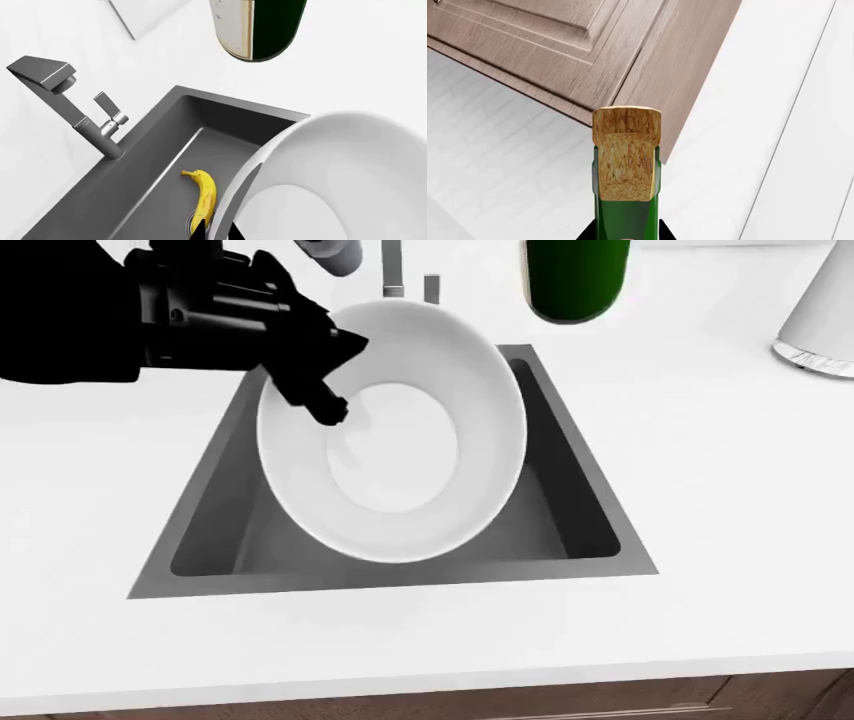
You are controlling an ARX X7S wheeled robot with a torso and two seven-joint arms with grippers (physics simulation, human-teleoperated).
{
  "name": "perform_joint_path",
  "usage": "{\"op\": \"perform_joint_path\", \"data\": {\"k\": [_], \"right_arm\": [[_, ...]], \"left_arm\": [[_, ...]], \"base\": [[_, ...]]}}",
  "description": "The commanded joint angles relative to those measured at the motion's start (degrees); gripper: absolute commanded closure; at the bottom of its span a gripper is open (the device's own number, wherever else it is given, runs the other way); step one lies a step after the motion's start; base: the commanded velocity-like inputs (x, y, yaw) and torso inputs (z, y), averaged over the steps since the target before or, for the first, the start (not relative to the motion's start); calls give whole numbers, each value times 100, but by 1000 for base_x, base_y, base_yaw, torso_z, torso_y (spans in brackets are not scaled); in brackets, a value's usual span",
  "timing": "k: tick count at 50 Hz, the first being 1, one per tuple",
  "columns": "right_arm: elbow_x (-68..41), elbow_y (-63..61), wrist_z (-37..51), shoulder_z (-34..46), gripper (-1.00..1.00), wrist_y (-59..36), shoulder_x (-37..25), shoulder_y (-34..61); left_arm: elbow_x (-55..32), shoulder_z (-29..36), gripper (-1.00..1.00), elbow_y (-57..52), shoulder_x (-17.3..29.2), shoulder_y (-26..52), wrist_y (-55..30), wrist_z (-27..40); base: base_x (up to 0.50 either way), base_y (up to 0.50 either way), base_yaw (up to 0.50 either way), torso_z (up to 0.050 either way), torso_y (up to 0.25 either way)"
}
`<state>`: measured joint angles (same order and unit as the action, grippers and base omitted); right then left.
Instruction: Pick the bowl and bottle and place them in the sink. Then turn on the water.
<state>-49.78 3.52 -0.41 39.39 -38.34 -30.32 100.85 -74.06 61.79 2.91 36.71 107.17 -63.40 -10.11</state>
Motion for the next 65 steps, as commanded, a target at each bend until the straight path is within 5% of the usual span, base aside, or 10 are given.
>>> {"op": "perform_joint_path", "data": {"k": [1,65], "right_arm": [[165,-10,-19,-80,100,78,20,44],[42,-137,-116,-160,100,143,65,61]], "left_arm": [[101,25,100,83,82,-99,50,41],[164,-97,100,207,114,-327,331,356]], "base": [[0,0,0,10,0],[7,115,0,0,1]]}}
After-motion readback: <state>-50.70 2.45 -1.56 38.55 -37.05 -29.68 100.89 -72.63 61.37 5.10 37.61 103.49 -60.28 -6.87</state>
